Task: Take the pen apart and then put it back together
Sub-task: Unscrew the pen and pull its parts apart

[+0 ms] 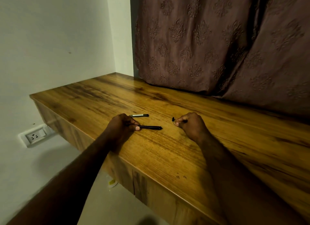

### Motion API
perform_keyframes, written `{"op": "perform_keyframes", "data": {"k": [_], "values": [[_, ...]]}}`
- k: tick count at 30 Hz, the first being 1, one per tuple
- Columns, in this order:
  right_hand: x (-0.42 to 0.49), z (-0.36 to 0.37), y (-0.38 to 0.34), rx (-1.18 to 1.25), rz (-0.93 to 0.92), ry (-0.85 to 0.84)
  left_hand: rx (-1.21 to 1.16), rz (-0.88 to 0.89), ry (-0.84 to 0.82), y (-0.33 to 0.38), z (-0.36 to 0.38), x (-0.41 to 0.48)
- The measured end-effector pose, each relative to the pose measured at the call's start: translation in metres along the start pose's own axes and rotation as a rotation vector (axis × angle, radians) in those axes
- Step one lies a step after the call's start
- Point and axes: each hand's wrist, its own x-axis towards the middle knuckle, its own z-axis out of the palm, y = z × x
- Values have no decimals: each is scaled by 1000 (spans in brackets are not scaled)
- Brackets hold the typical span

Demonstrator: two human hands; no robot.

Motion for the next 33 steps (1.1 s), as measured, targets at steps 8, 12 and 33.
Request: {"op": "perform_keyframes", "data": {"k": [8,12,33], "values": [[-2,1,-3,-17,2,5,-85,-33,8,-15,-2,7],[-4,0,-6,-51,0,42,-118,-12,4,-8,1,3],[-5,-3,-8,8,40,63,49,36,33,-2,0,-1]]}}
